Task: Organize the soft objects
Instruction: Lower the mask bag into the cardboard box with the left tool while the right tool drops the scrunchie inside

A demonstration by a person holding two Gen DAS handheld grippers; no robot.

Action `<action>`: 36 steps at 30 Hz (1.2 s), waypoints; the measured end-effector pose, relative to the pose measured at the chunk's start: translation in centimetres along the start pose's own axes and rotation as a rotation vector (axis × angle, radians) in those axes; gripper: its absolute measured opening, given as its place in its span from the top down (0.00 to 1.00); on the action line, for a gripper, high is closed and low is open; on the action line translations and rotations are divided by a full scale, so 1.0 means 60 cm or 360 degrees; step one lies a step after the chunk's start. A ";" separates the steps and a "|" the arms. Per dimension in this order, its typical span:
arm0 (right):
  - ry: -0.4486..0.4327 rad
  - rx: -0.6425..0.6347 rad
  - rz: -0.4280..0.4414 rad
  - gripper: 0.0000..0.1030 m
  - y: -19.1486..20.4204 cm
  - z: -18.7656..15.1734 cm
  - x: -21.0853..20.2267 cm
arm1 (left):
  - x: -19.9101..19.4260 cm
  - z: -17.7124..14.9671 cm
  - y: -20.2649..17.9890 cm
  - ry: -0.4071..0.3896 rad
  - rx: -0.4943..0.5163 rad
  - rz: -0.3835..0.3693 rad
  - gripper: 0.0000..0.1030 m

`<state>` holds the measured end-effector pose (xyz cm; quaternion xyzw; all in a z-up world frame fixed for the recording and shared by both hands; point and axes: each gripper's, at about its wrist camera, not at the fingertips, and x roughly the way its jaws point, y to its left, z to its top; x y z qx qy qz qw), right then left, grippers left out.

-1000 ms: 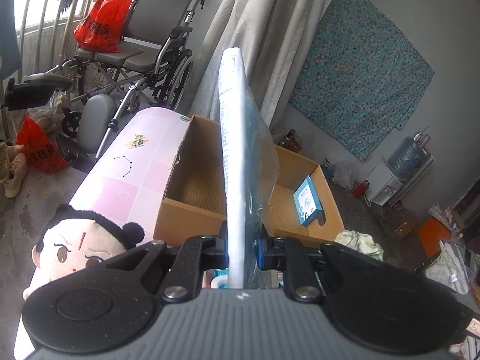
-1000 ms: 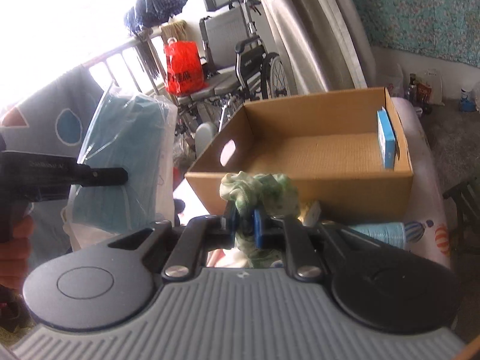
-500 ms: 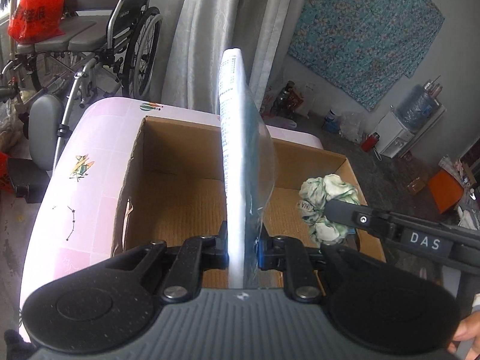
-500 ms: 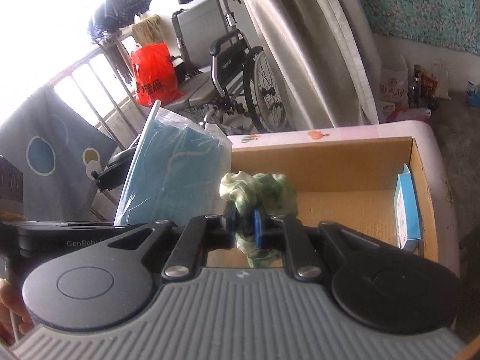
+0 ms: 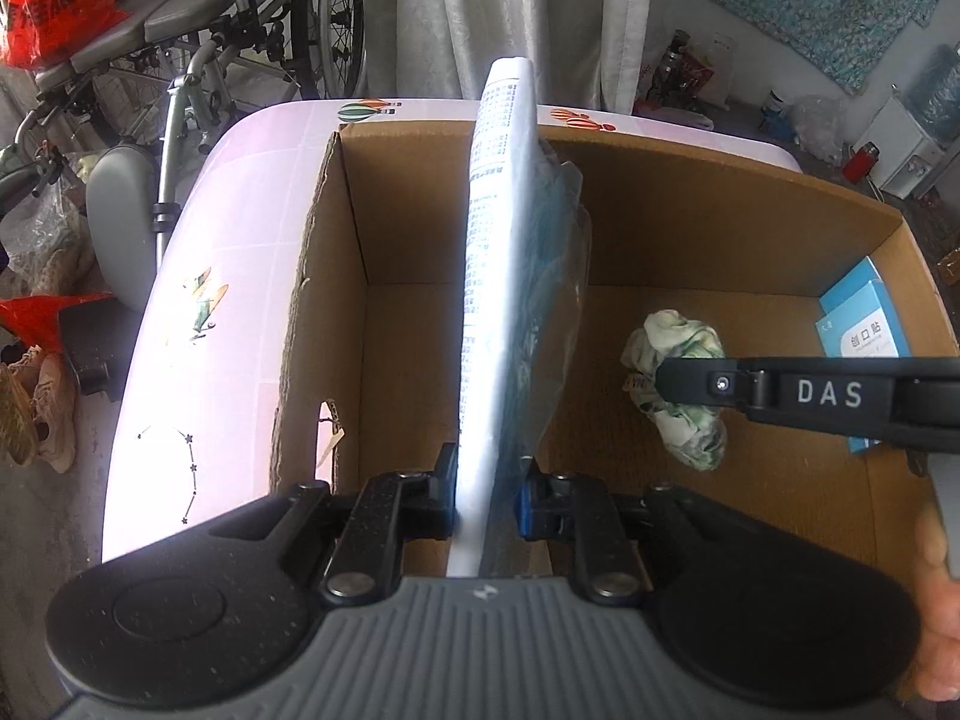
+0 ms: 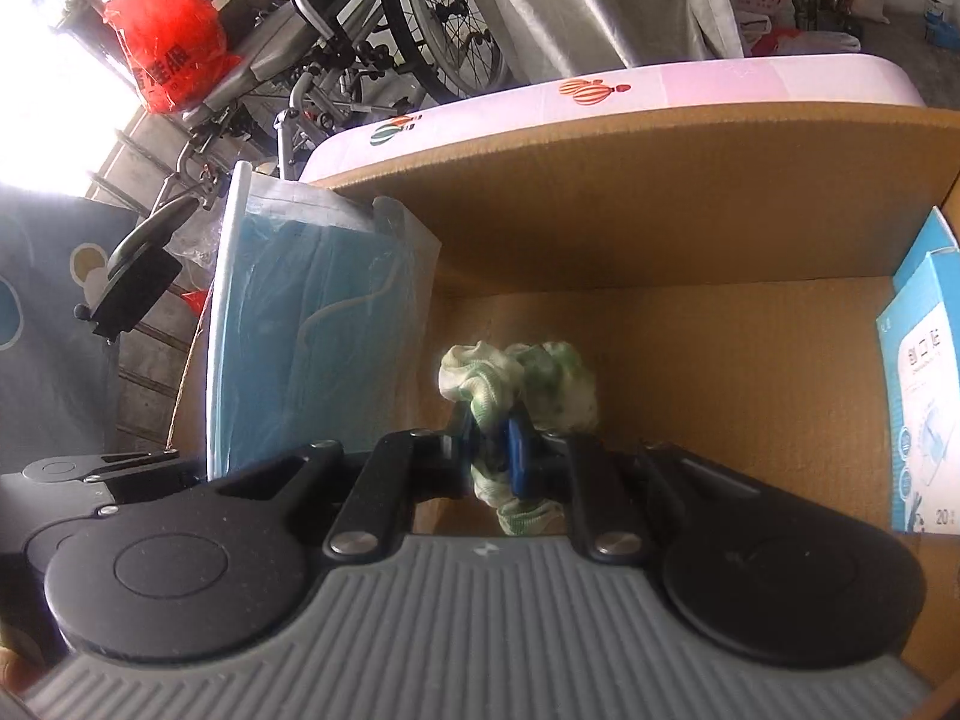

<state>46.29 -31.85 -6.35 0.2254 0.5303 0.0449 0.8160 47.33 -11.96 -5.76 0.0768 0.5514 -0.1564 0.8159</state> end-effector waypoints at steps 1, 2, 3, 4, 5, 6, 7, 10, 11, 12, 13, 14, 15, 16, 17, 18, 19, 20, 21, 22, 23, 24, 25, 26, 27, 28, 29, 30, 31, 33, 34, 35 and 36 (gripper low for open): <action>0.0013 0.0005 0.0011 0.90 0.004 0.001 0.011 | -0.004 0.001 0.002 -0.0007 0.0012 0.0029 0.82; 0.0025 0.0012 0.0019 0.90 0.009 0.003 0.020 | -0.009 0.000 0.002 -0.0012 0.0017 0.0052 0.82; 0.0037 0.0021 0.0034 0.90 0.012 0.001 0.028 | -0.014 0.001 0.003 -0.0014 0.0013 0.0068 0.82; 0.0049 0.0029 0.0049 0.90 0.019 0.002 0.037 | -0.017 0.000 0.005 -0.0014 0.0007 0.0080 0.82; 0.0056 0.0039 0.0060 0.89 0.018 -0.001 0.037 | -0.020 0.004 0.009 -0.0008 -0.0004 0.0095 0.82; 0.0064 0.0048 0.0076 0.89 0.024 -0.001 0.043 | -0.023 0.005 0.012 -0.0002 -0.0012 0.0103 0.82; 0.0075 0.0054 0.0092 0.89 0.032 -0.001 0.050 | -0.026 0.004 0.014 0.0006 -0.0019 0.0113 0.82; 0.0094 0.0048 0.0110 0.89 0.053 -0.001 0.065 | -0.027 0.006 0.023 0.0041 -0.0048 0.0142 0.79; 0.0095 0.0041 0.0108 0.88 0.059 -0.001 0.070 | -0.027 0.006 0.026 0.0039 -0.0049 0.0139 0.79; 0.0097 0.0032 0.0104 0.88 0.066 -0.001 0.073 | -0.027 0.006 0.030 0.0040 -0.0057 0.0124 0.79; 0.0097 0.0030 0.0102 0.88 0.070 -0.001 0.075 | -0.027 0.006 0.033 0.0036 -0.0069 0.0104 0.79; 0.0094 0.0033 0.0099 0.88 0.073 -0.002 0.077 | -0.029 0.006 0.034 0.0025 -0.0085 0.0080 0.78; 0.0091 0.0037 0.0098 0.88 0.074 -0.001 0.079 | -0.032 0.006 0.036 0.0007 -0.0093 0.0064 0.77; 0.0087 0.0040 0.0096 0.88 0.075 0.000 0.080 | -0.036 0.005 0.037 -0.0023 -0.0097 0.0057 0.74; 0.0083 0.0044 0.0096 0.88 0.075 0.000 0.079 | -0.040 0.003 0.036 -0.0058 -0.0089 0.0064 0.70; 0.0080 0.0049 0.0101 0.88 0.074 0.000 0.079 | -0.046 0.002 0.036 -0.0089 -0.0079 0.0078 0.67; 0.0074 0.0051 0.0106 0.88 0.074 0.001 0.079 | -0.052 0.001 0.035 -0.0125 -0.0067 0.0082 0.66; 0.0065 0.0051 0.0106 0.87 0.071 -0.002 0.075 | -0.058 0.001 0.036 -0.0160 -0.0062 0.0075 0.65; 0.0056 0.0052 0.0112 0.87 0.069 -0.002 0.074 | -0.066 -0.002 0.034 -0.0196 -0.0056 0.0072 0.65; 0.0046 0.0057 0.0123 0.87 0.068 -0.001 0.074 | -0.072 -0.003 0.034 -0.0220 -0.0048 0.0073 0.65; 0.0034 0.0067 0.0138 0.87 0.067 0.000 0.074 | -0.080 -0.003 0.034 -0.0252 -0.0045 0.0076 0.63; 0.0024 0.0081 0.0161 0.86 0.065 0.000 0.074 | -0.086 -0.003 0.033 -0.0284 -0.0043 0.0095 0.60; 0.0016 0.0099 0.0186 0.86 0.062 0.000 0.075 | -0.094 -0.004 0.032 -0.0327 -0.0032 0.0121 0.55; 0.0010 0.0116 0.0209 0.86 0.059 -0.001 0.074 | -0.100 -0.005 0.031 -0.0359 -0.0022 0.0138 0.53; 0.0006 0.0130 0.0226 0.83 0.058 -0.001 0.075 | -0.107 -0.006 0.031 -0.0387 -0.0016 0.0144 0.52; 0.0010 0.0152 0.0260 0.81 0.053 -0.003 0.074 | -0.111 -0.007 0.031 -0.0403 -0.0015 0.0142 0.51; 0.0017 0.0164 0.0297 0.71 0.051 -0.003 0.075 | -0.118 -0.009 0.032 -0.0424 -0.0017 0.0134 0.47; 0.0013 0.0175 0.0311 0.60 0.050 -0.004 0.073 | -0.123 -0.011 0.034 -0.0440 -0.0025 0.0125 0.45; 0.0001 0.0174 0.0306 0.53 0.050 -0.005 0.069 | -0.126 -0.013 0.034 -0.0450 -0.0033 0.0118 0.42; -0.0038 0.0139 0.0295 0.44 0.054 -0.006 0.056 | -0.134 -0.020 0.037 -0.0459 -0.0045 0.0100 0.41; -0.0057 0.0118 0.0291 0.44 0.055 -0.006 0.046 | -0.137 -0.023 0.036 -0.0459 -0.0046 0.0092 0.39; -0.0069 0.0102 0.0282 0.44 0.055 -0.006 0.035 | -0.143 -0.029 0.039 -0.0462 -0.0048 0.0079 0.38; -0.0079 0.0092 0.0275 0.44 0.055 -0.005 0.023 | -0.149 -0.035 0.038 -0.0469 -0.0049 0.0069 0.37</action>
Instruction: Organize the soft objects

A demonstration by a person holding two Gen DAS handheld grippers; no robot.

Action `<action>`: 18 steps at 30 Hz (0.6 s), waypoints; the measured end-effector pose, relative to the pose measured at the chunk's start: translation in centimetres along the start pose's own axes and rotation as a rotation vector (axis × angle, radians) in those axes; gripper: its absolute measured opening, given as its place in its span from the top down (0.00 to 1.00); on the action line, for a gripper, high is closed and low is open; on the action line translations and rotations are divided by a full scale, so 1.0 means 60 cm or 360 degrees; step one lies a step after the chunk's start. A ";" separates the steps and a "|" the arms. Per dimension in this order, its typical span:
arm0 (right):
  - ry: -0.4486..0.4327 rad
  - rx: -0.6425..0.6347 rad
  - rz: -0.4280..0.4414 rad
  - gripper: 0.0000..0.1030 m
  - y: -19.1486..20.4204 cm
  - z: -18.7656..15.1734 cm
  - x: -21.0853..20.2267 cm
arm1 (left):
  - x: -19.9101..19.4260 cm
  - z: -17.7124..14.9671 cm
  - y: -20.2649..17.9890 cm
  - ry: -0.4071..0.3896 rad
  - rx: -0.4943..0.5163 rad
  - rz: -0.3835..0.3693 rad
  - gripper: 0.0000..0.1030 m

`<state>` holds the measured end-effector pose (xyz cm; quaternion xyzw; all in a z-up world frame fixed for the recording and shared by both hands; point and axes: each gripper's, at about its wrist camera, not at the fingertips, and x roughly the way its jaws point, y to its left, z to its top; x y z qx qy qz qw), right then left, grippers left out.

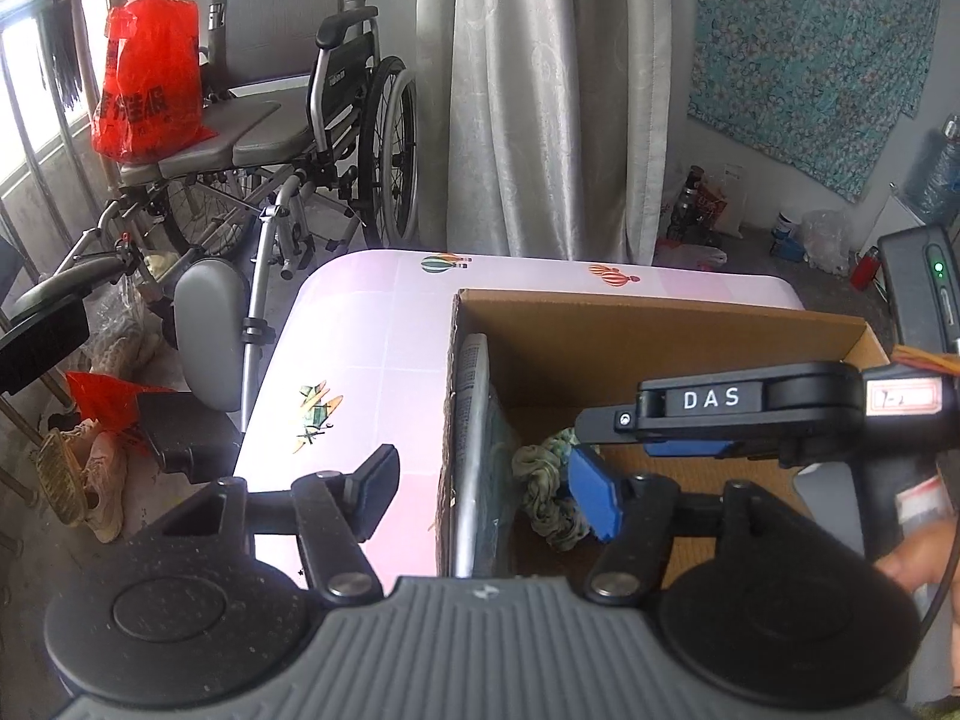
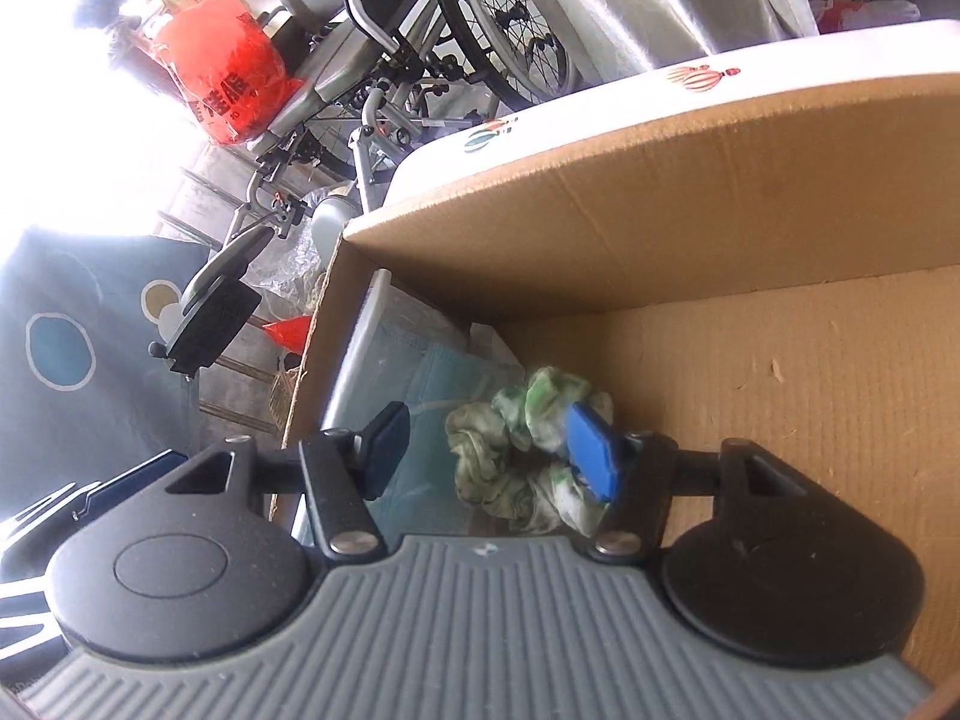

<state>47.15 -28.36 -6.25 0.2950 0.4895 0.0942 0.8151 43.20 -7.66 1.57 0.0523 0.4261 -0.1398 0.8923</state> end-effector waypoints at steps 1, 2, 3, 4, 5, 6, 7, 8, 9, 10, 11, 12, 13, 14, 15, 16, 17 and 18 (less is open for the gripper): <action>-0.0013 -0.0007 0.0001 0.44 0.001 0.001 -0.016 | -0.010 -0.005 0.000 -0.0012 -0.0004 -0.0015 0.36; -0.0030 -0.0023 0.0002 0.44 0.001 0.001 -0.037 | -0.018 -0.010 0.001 -0.0019 -0.0009 -0.0026 0.34; -0.0046 -0.0048 -0.0006 0.44 0.003 0.001 -0.055 | -0.028 -0.014 0.001 -0.0024 -0.0025 -0.0035 0.33; -0.0072 -0.0095 -0.0028 0.44 0.005 0.000 -0.085 | -0.039 -0.021 0.003 -0.0030 -0.0045 -0.0047 0.31; -0.0097 -0.0143 -0.0052 0.44 0.006 -0.003 -0.114 | -0.049 -0.027 0.004 -0.0041 -0.0064 -0.0063 0.29; -0.0123 -0.0207 -0.0086 0.44 0.007 -0.006 -0.145 | -0.060 -0.034 0.006 -0.0050 -0.0087 -0.0075 0.28; -0.0152 -0.0268 -0.0130 0.44 0.005 -0.012 -0.175 | -0.071 -0.042 0.008 -0.0058 -0.0110 -0.0085 0.24; -0.0176 -0.0333 -0.0193 0.44 -0.002 -0.018 -0.208 | -0.082 -0.050 0.008 -0.0071 -0.0124 -0.0098 0.23; -0.0190 -0.0384 -0.0257 0.44 -0.009 -0.023 -0.236 | -0.091 -0.058 0.008 -0.0085 -0.0128 -0.0118 0.23; -0.0210 -0.0405 -0.0320 0.44 -0.020 -0.028 -0.265 | -0.098 -0.065 0.008 -0.0096 -0.0131 -0.0134 0.22; -0.0228 -0.0402 -0.0374 0.44 -0.035 -0.035 -0.296 | -0.108 -0.076 0.005 -0.0102 -0.0131 -0.0158 0.21; -0.0236 -0.0389 -0.0399 0.44 -0.050 -0.042 -0.322 | -0.115 -0.083 0.002 -0.0094 -0.0129 -0.0179 0.21; -0.0238 -0.0362 -0.0416 0.44 -0.066 -0.050 -0.347 | -0.122 -0.091 -0.002 -0.0080 -0.0130 -0.0200 0.21; -0.0244 -0.0332 -0.0432 0.44 -0.078 -0.060 -0.365 | -0.129 -0.098 -0.007 -0.0070 -0.0127 -0.0223 0.21; -0.0248 -0.0305 -0.0447 0.44 -0.091 -0.076 -0.390 | -0.136 -0.105 -0.011 -0.0067 -0.0120 -0.0241 0.21; -0.0258 -0.0299 -0.0437 0.44 -0.098 -0.094 -0.411 | -0.147 -0.114 -0.017 -0.0067 -0.0109 -0.0253 0.21; -0.0285 -0.0292 -0.0403 0.44 -0.098 -0.118 -0.433 | -0.156 -0.120 -0.020 -0.0068 -0.0104 -0.0255 0.21; -0.0302 -0.0301 -0.0359 0.44 -0.096 -0.137 -0.452 | -0.171 -0.131 -0.024 -0.0077 -0.0104 -0.0258 0.21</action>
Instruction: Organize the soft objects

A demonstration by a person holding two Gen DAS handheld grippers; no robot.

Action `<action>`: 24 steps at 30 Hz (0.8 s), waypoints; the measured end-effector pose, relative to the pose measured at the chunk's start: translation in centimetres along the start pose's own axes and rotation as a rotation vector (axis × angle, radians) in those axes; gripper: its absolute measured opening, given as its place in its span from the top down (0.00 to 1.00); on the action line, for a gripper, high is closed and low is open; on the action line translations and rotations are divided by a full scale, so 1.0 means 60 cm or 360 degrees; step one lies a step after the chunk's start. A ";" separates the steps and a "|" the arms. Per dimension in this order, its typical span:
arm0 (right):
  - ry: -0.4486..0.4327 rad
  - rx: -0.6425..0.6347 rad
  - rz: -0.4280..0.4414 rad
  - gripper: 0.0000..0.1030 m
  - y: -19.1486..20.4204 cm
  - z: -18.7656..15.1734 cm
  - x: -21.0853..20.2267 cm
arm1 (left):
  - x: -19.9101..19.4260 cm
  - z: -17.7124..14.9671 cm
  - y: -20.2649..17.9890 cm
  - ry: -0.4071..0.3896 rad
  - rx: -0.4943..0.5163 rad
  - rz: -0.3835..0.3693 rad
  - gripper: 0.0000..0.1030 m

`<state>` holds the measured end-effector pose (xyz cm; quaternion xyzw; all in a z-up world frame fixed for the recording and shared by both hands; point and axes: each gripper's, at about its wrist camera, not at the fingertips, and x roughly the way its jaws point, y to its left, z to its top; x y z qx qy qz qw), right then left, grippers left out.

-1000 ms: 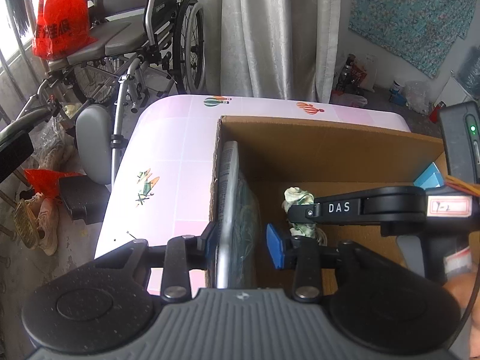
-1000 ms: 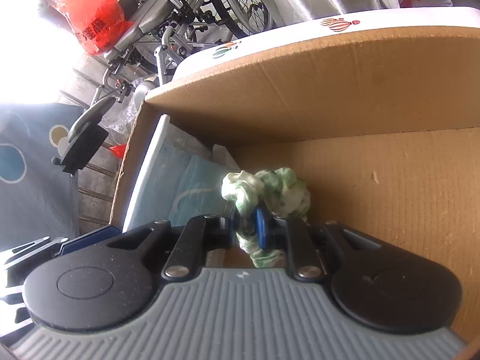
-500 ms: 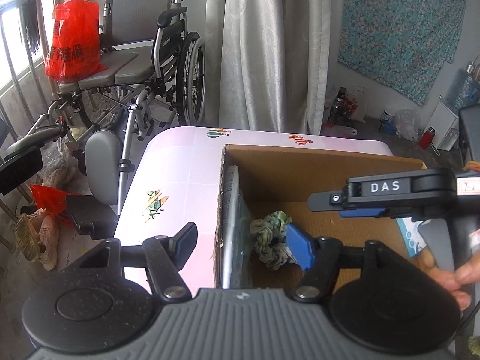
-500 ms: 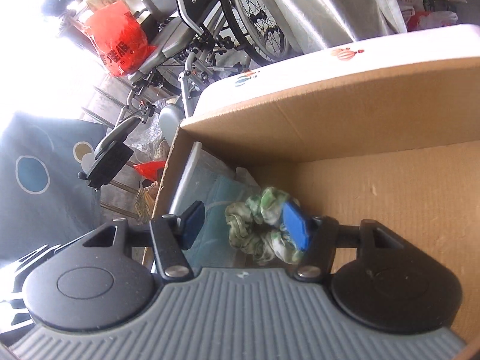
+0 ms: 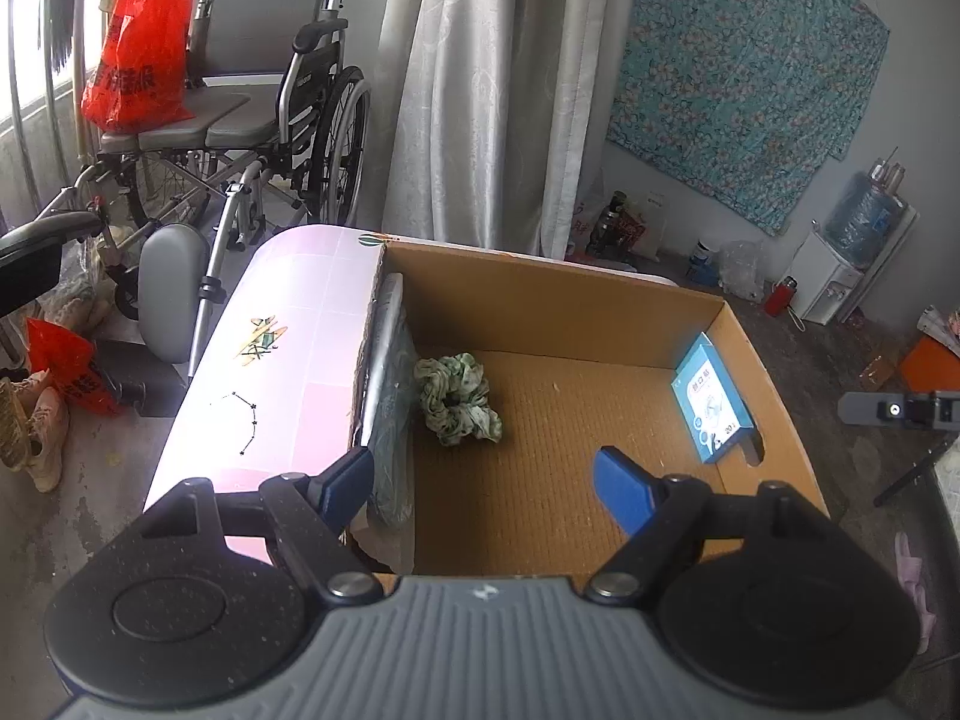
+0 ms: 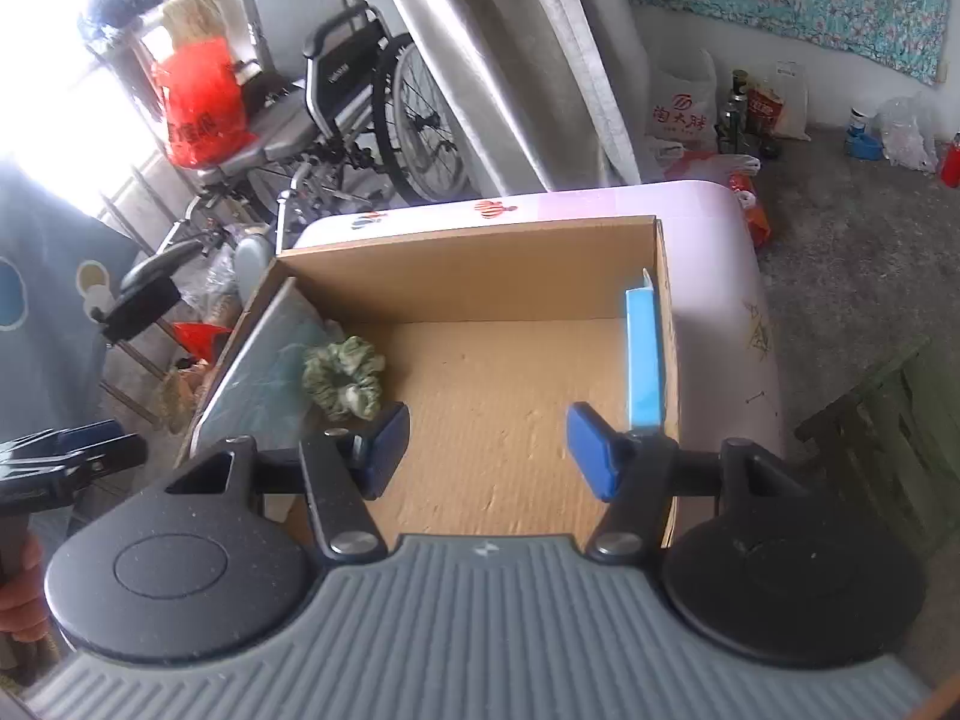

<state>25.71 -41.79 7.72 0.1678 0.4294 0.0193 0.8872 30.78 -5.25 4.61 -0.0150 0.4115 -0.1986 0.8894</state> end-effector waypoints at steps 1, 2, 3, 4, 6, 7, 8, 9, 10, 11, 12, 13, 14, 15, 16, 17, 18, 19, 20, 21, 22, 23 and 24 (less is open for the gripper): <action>-0.0034 -0.0021 0.0064 0.44 0.005 -0.029 -0.035 | -0.017 -0.012 -0.002 -0.0015 -0.0010 -0.0005 0.20; -0.0066 -0.0047 0.0117 0.42 0.011 -0.056 -0.064 | -0.031 -0.023 -0.005 -0.0023 -0.0020 -0.0009 0.17; -0.0084 -0.0084 0.0178 0.38 0.019 -0.085 -0.091 | -0.045 -0.035 -0.005 -0.0024 -0.0028 -0.0014 0.15; -0.0089 -0.0113 0.0232 0.36 0.026 -0.113 -0.113 | -0.061 -0.049 -0.006 -0.0022 -0.0038 -0.0013 0.15; -0.0097 -0.0170 0.0315 0.33 0.036 -0.171 -0.150 | -0.090 -0.075 -0.007 -0.0019 -0.0045 -0.0004 0.14; -0.0093 -0.0216 0.0348 0.33 0.040 -0.205 -0.165 | -0.102 -0.087 -0.007 -0.0021 -0.0057 0.0004 0.13; -0.0082 -0.0262 0.0371 0.29 0.043 -0.234 -0.177 | -0.120 -0.105 -0.005 -0.0017 -0.0082 0.0013 0.10; -0.0052 -0.0342 0.0403 0.26 0.052 -0.271 -0.189 | -0.132 -0.119 -0.002 -0.0013 -0.0102 0.0017 0.10; -0.0034 -0.0416 0.0414 0.25 0.057 -0.301 -0.198 | -0.148 -0.138 0.001 -0.0012 -0.0134 0.0023 0.09; -0.0031 -0.0474 0.0416 0.21 0.058 -0.330 -0.208 | -0.159 -0.153 0.003 -0.0010 -0.0167 0.0031 0.08; -0.0023 -0.0514 0.0428 0.14 0.057 -0.362 -0.219 | -0.168 -0.169 0.005 -0.0007 -0.0196 0.0034 0.07; -0.0005 -0.0537 0.0443 0.12 0.053 -0.386 -0.224 | -0.177 -0.186 0.007 0.0004 -0.0221 0.0033 0.07; 0.0009 -0.0543 0.0449 0.11 0.044 -0.407 -0.227 | -0.184 -0.200 0.009 0.0012 -0.0251 0.0034 0.07; 0.0023 -0.0527 0.0452 0.08 0.032 -0.435 -0.230 | -0.188 -0.212 0.010 0.0021 -0.0275 0.0034 0.07; 0.0041 -0.0514 0.0441 0.06 0.019 -0.460 -0.227 | -0.193 -0.226 0.010 0.0037 -0.0291 0.0032 0.07; 0.0055 -0.0514 0.0405 0.03 0.009 -0.480 -0.220 | -0.194 -0.237 0.009 0.0053 -0.0296 0.0040 0.07; 0.0055 -0.0542 0.0347 0.03 -0.005 -0.506 -0.213 | -0.195 -0.245 0.007 0.0069 -0.0298 0.0052 0.07; 0.0049 -0.0596 0.0302 0.03 -0.012 -0.524 -0.203 | -0.195 -0.254 0.005 0.0086 -0.0293 0.0065 0.07; 0.0040 -0.0668 0.0246 0.02 -0.018 -0.541 -0.188 | -0.194 -0.260 0.002 0.0102 -0.0291 0.0077 0.07; 0.0037 -0.0731 0.0200 0.02 -0.022 -0.556 -0.175 | -0.194 -0.266 0.000 0.0112 -0.0292 0.0084 0.07; 0.0045 -0.0798 0.0170 0.02 -0.026 -0.572 -0.164 | -0.193 -0.268 -0.002 0.0123 -0.0295 0.0088 0.07; 0.0057 -0.0854 0.0152 0.01 -0.030 -0.584 -0.154 | -0.193 -0.272 -0.004 0.0129 -0.0295 0.0093 0.07; 0.0074 -0.0884 0.0134 0.01 -0.033 -0.588 -0.137 | -0.194 -0.276 -0.007 0.0131 -0.0289 0.0097 0.07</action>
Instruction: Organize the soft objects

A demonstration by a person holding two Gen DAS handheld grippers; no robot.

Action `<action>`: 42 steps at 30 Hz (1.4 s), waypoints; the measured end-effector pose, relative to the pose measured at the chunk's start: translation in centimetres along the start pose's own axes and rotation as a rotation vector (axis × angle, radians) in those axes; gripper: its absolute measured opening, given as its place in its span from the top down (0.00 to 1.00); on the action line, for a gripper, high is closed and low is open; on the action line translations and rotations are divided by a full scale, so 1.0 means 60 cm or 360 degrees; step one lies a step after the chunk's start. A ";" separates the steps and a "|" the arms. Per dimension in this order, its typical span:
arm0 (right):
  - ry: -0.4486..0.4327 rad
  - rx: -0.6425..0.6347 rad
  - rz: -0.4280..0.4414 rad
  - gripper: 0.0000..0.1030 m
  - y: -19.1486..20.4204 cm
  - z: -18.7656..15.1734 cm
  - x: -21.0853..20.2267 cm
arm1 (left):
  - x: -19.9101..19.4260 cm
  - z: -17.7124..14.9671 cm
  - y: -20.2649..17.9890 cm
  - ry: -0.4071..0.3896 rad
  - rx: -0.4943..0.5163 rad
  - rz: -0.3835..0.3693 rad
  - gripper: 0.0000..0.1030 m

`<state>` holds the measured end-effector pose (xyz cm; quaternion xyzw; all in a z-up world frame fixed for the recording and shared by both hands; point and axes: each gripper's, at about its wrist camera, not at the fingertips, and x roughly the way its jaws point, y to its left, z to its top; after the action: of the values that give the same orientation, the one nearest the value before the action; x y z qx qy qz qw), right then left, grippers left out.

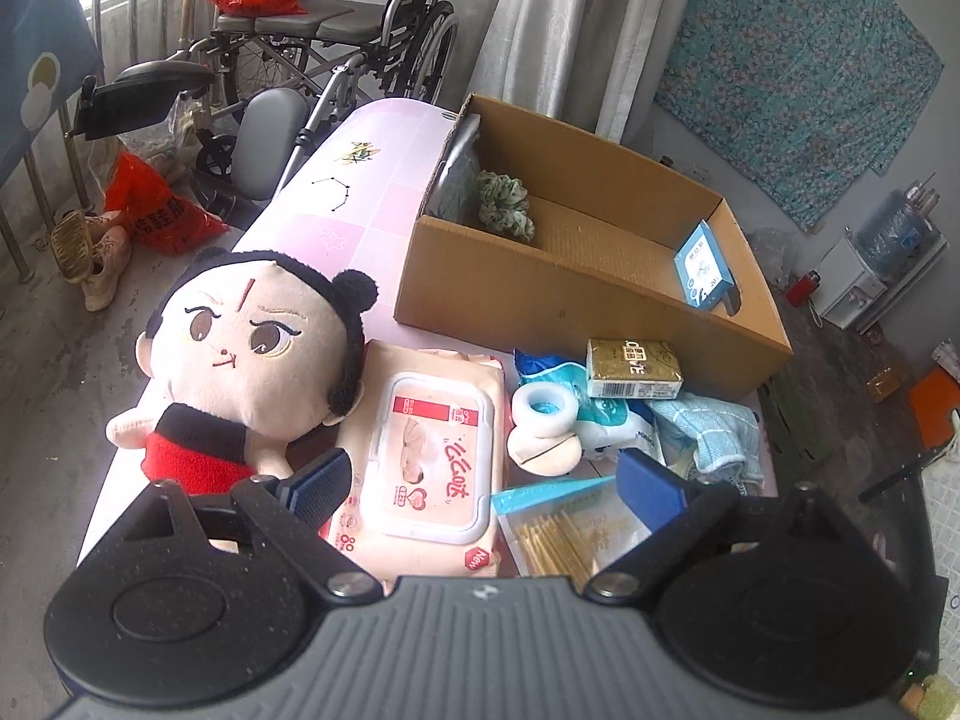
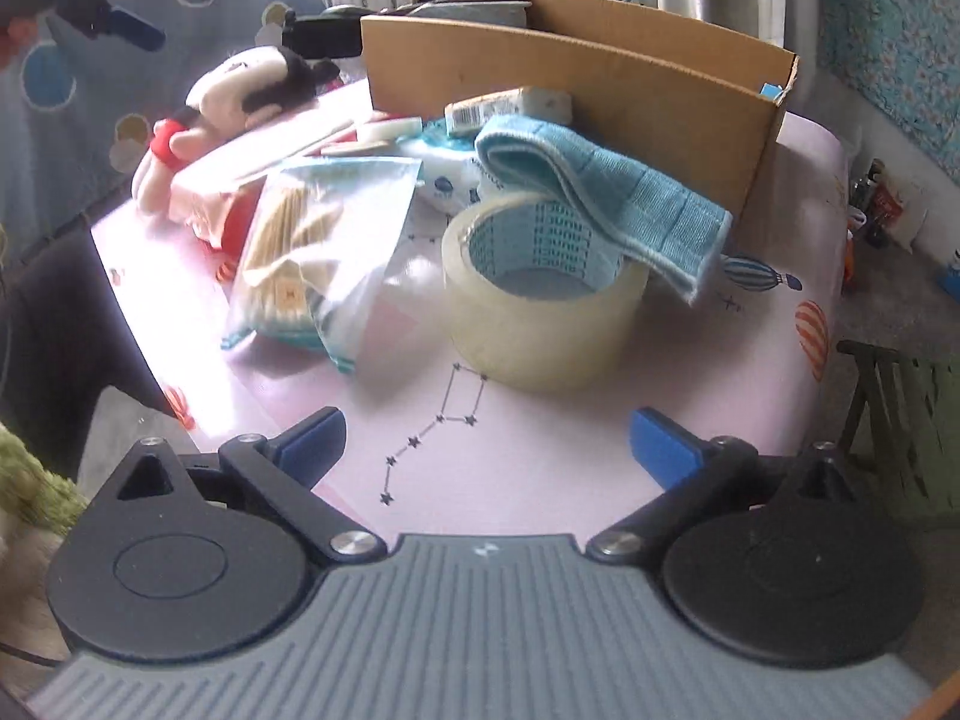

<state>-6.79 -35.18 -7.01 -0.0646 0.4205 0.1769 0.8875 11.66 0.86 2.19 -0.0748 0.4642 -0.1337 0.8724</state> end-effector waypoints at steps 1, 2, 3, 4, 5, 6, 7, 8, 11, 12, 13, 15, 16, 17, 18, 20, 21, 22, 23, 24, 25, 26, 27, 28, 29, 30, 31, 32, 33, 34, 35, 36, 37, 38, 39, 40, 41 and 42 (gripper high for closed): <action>0.0013 -0.0005 0.0014 0.01 -0.003 -0.008 0.010 | 0.000 -0.003 -0.002 0.0000 0.0008 0.0006 0.07; 0.0033 -0.0011 0.0038 0.01 -0.004 -0.010 0.023 | -0.001 -0.005 -0.004 0.0002 0.0013 0.0011 0.07; 0.0058 -0.0017 0.0049 0.01 -0.006 -0.016 0.031 | -0.001 -0.006 -0.005 0.0004 0.0016 0.0015 0.07; 0.0081 -0.0056 0.0035 0.01 -0.005 -0.025 0.042 | 0.000 -0.006 -0.006 0.0004 0.0022 0.0024 0.07; 0.0018 -0.0113 0.0011 0.01 0.000 -0.033 0.036 | 0.000 -0.005 -0.009 0.0001 0.0036 0.0036 0.07; 0.0005 -0.0143 -0.0001 0.01 0.007 -0.028 0.050 | 0.001 -0.005 -0.011 -0.0003 0.0049 0.0044 0.07; 0.0012 -0.0126 0.0011 0.01 0.004 -0.026 0.050 | 0.004 -0.004 -0.014 -0.0002 0.0062 0.0051 0.07; 0.0015 -0.0104 0.0028 0.01 0.000 -0.026 0.051 | 0.007 -0.004 -0.015 0.0002 0.0067 0.0053 0.07; 0.0003 -0.0097 0.0043 0.01 -0.005 -0.027 0.047 | 0.016 -0.001 -0.015 0.0019 0.0060 0.0041 0.07; 0.0000 -0.0104 0.0037 0.01 -0.003 -0.027 0.046 | 0.020 0.001 -0.014 0.0025 0.0056 0.0037 0.07; -0.0002 -0.0108 0.0033 0.01 -0.003 -0.027 0.046 | 0.023 0.001 -0.014 0.0030 0.0055 0.0035 0.07; -0.0003 -0.0102 0.0037 0.01 -0.005 -0.026 0.047 | 0.028 0.003 -0.013 0.0035 0.0056 0.0029 0.07; -0.0002 -0.0101 0.0037 0.01 -0.005 -0.026 0.047 | 0.030 0.003 -0.011 0.0038 0.0056 0.0027 0.07; -0.0003 -0.0103 0.0035 0.01 -0.005 -0.026 0.047 | 0.032 0.004 -0.010 0.0041 0.0054 0.0026 0.07; -0.0004 -0.0105 0.0033 0.01 -0.004 -0.026 0.047 | 0.034 0.004 -0.008 0.0041 0.0052 0.0025 0.07; -0.0004 -0.0103 0.0034 0.01 -0.004 -0.027 0.047 | 0.036 0.005 -0.004 0.0036 0.0047 0.0022 0.07; -0.0004 -0.0102 0.0035 0.01 -0.004 -0.027 0.047 | 0.037 0.006 -0.001 0.0034 0.0044 0.0020 0.07; -0.0004 -0.0102 0.0035 0.01 -0.004 -0.026 0.048 | 0.038 0.008 0.003 0.0031 0.0038 0.0018 0.07; -0.0003 -0.0104 0.0033 0.01 -0.003 -0.026 0.048 | 0.039 0.009 0.006 0.0029 0.0031 0.0017 0.07; -0.0003 -0.0104 0.0033 0.01 -0.003 -0.026 0.048 | 0.039 0.012 0.009 0.0025 0.0026 0.0015 0.07; -0.0003 -0.0103 0.0033 0.01 -0.003 -0.026 0.049 | 0.039 0.014 0.012 0.0020 0.0024 0.0012 0.07; -0.0003 -0.0102 0.0034 0.01 -0.003 -0.025 0.049 | 0.039 0.016 0.013 0.0015 0.0023 0.0011 0.07; -0.0002 -0.0102 0.0034 0.01 -0.003 -0.025 0.049 | 0.038 0.020 0.015 0.0003 0.0022 0.0011 0.07; -0.0002 -0.0103 0.0033 0.01 -0.003 -0.025 0.049 | 0.038 0.022 0.017 -0.0007 0.0023 0.0010 0.07; 0.0001 -0.0104 0.0033 0.01 -0.003 -0.024 0.049 | 0.037 0.024 0.018 -0.0018 0.0022 0.0008 0.07; 0.0004 -0.0106 0.0034 0.01 -0.003 -0.024 0.050 | 0.037 0.027 0.021 -0.0026 0.0018 0.0005 0.07; 0.0007 -0.0106 0.0036 0.01 -0.003 -0.023 0.050 | 0.038 0.030 0.024 -0.0030 0.0010 -0.0001 0.07; 0.0010 -0.0107 0.0039 0.01 -0.004 -0.022 0.051 | 0.039 0.032 0.026 -0.0031 0.0002 -0.0006 0.07; 0.0013 -0.0108 0.0040 0.01 -0.004 -0.021 0.052 | 0.040 0.033 0.027 -0.0030 -0.0002 -0.0011 0.07; 0.0016 -0.0109 0.0039 0.01 -0.003 -0.020 0.052 | 0.041 0.035 0.028 -0.0028 -0.0006 -0.0017 0.07; 0.0019 -0.0109 0.0039 0.01 -0.002 -0.020 0.053 | 0.042 0.037 0.028 -0.0027 -0.0005 -0.0021 0.07; 0.0021 -0.0108 0.0040 0.01 -0.002 -0.019 0.054 | 0.043 0.038 0.029 -0.0029 -0.0002 -0.0025 0.07; 0.0021 -0.0108 0.0040 0.01 -0.001 -0.019 0.054 | 0.045 0.040 0.030 -0.0030 0.0004 -0.0030 0.07; 0.0022 -0.0109 0.0039 0.01 -0.001 -0.019 0.054 | 0.046 0.041 0.030 -0.0030 0.0009 -0.0034 0.07; 0.0024 -0.0109 0.0039 0.01 -0.002 -0.018 0.055 | 0.048 0.043 0.030 -0.0028 0.0015 -0.0037 0.07; 0.0027 -0.0109 0.0040 0.01 -0.002 -0.018 0.055 | 0.050 0.044 0.031 -0.0027 0.0021 -0.0038 0.07; 0.0029 -0.0108 0.0040 0.01 -0.001 -0.017 0.056 | 0.052 0.045 0.032 -0.0025 0.0028 -0.0039 0.07; 0.0030 -0.0108 0.0041 0.01 -0.002 -0.017 0.056 | 0.055 0.046 0.033 -0.0022 0.0032 -0.0039 0.07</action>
<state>-5.54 -34.67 -10.26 -0.0910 0.4234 0.2020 0.8784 16.04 1.76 0.64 -0.0726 0.4558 -0.1484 0.8746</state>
